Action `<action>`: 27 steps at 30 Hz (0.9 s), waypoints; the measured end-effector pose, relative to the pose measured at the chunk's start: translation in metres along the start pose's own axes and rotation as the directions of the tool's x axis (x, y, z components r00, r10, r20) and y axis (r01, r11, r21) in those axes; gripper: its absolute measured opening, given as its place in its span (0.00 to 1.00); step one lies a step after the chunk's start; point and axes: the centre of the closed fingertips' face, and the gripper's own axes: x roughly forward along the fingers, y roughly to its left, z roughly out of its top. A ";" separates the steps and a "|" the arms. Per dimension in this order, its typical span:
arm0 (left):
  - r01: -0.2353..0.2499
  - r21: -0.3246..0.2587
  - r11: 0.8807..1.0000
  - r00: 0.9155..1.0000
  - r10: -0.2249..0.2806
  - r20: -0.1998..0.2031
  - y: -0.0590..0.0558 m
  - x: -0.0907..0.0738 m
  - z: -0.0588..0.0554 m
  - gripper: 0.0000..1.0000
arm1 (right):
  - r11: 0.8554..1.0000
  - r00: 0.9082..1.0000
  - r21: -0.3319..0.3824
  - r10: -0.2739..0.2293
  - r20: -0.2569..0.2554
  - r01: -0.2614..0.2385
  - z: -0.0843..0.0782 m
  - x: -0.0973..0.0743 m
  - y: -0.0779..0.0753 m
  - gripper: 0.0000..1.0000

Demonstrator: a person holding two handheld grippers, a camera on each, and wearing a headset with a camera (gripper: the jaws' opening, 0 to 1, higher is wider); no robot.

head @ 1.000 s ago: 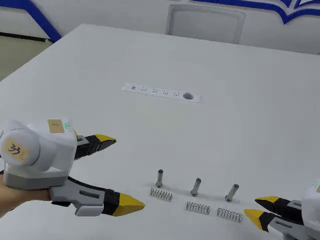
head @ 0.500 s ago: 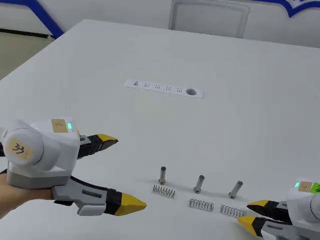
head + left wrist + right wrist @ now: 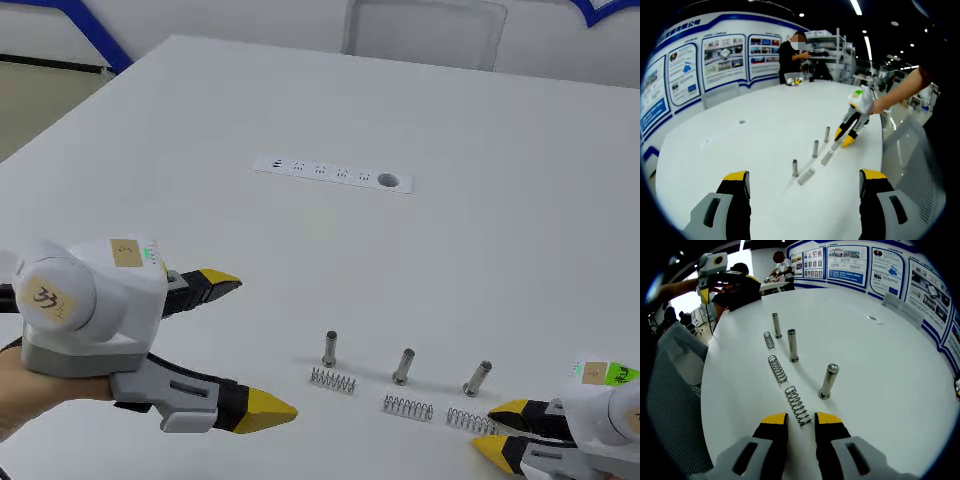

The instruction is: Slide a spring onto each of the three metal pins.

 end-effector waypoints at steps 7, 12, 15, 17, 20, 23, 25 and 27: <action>0.006 0.002 1.000 1.000 -0.006 -0.008 -0.004 0.002 -0.001 0.92 | 0.998 0.999 -0.048 0.044 -0.027 -0.046 -0.001 0.002 0.000 0.14; 0.016 0.004 1.000 1.000 -0.016 -0.013 -0.007 0.004 -0.002 0.92 | 0.993 0.997 -0.097 0.056 -0.043 -0.060 0.001 0.003 0.004 0.12; 0.020 0.007 1.000 1.000 -0.020 -0.016 -0.008 0.004 -0.003 0.92 | 0.992 0.997 -0.114 0.053 -0.056 -0.059 0.001 0.003 0.004 0.12; 0.021 0.009 1.000 1.000 -0.020 -0.013 -0.008 0.004 -0.001 0.92 | 0.991 0.997 -0.116 0.052 -0.065 -0.060 0.000 0.002 0.005 0.11; 0.022 0.009 1.000 1.000 -0.022 -0.006 -0.009 0.004 0.001 0.92 | 0.989 0.996 -0.140 0.037 -0.079 -0.048 -0.003 -0.001 0.004 0.11; 0.026 0.003 1.000 1.000 -0.026 0.006 -0.010 0.004 0.004 0.92 | 0.990 0.997 -0.131 0.039 -0.073 -0.048 -0.002 -0.008 0.006 0.11; 0.026 0.006 1.000 1.000 -0.026 0.007 -0.010 0.004 0.005 0.92 | 0.991 0.998 -0.125 0.039 -0.058 -0.046 0.001 -0.016 0.006 0.11; 0.028 0.010 1.000 1.000 -0.028 0.009 -0.011 0.006 0.006 0.91 | 0.993 0.999 -0.115 0.032 -0.038 -0.036 0.007 -0.026 0.005 0.11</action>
